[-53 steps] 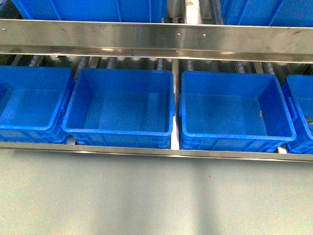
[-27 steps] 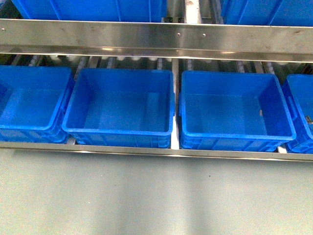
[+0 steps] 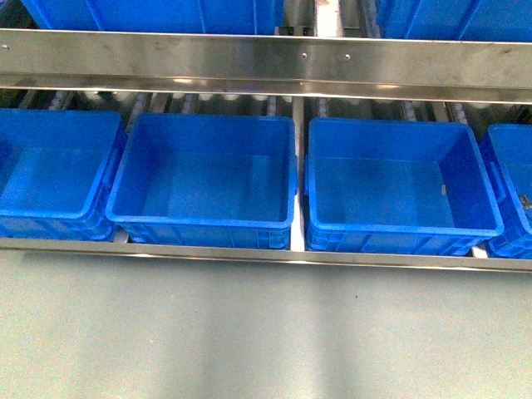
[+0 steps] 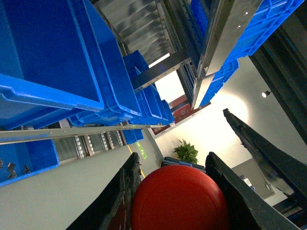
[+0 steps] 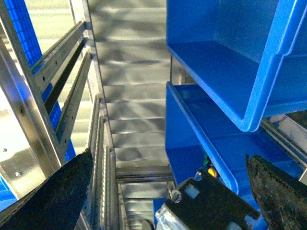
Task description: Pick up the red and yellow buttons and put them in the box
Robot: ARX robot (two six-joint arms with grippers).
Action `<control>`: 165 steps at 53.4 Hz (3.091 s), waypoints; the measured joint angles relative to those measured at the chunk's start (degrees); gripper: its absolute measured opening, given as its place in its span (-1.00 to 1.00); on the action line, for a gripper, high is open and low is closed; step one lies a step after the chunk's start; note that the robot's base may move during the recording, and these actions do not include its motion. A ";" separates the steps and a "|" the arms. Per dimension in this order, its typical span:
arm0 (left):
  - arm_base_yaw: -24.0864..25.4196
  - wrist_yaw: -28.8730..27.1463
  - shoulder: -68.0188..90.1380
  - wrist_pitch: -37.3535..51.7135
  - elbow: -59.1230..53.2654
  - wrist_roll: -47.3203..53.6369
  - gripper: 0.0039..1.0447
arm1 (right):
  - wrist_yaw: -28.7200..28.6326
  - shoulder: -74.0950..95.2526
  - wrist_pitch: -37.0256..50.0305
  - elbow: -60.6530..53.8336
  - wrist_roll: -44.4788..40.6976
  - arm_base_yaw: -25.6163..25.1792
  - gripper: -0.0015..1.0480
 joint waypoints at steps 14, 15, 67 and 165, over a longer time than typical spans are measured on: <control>-0.22 -0.57 2.27 0.15 2.71 -0.09 -0.37 | -0.79 -0.61 -0.79 0.00 -0.70 -1.40 0.86; -0.26 -0.59 2.38 0.15 3.04 -0.09 -0.37 | -0.90 -0.63 -0.79 0.00 -0.81 -1.49 0.86; -3.30 -2.75 7.19 -1.18 9.31 -2.08 -0.38 | -2.16 -1.42 -1.36 -1.57 -2.45 -5.55 -0.23; 23.17 -19.37 -97.74 -54.75 -60.33 36.92 0.77 | 18.29 -1.77 -4.96 0.66 -26.23 10.40 -0.24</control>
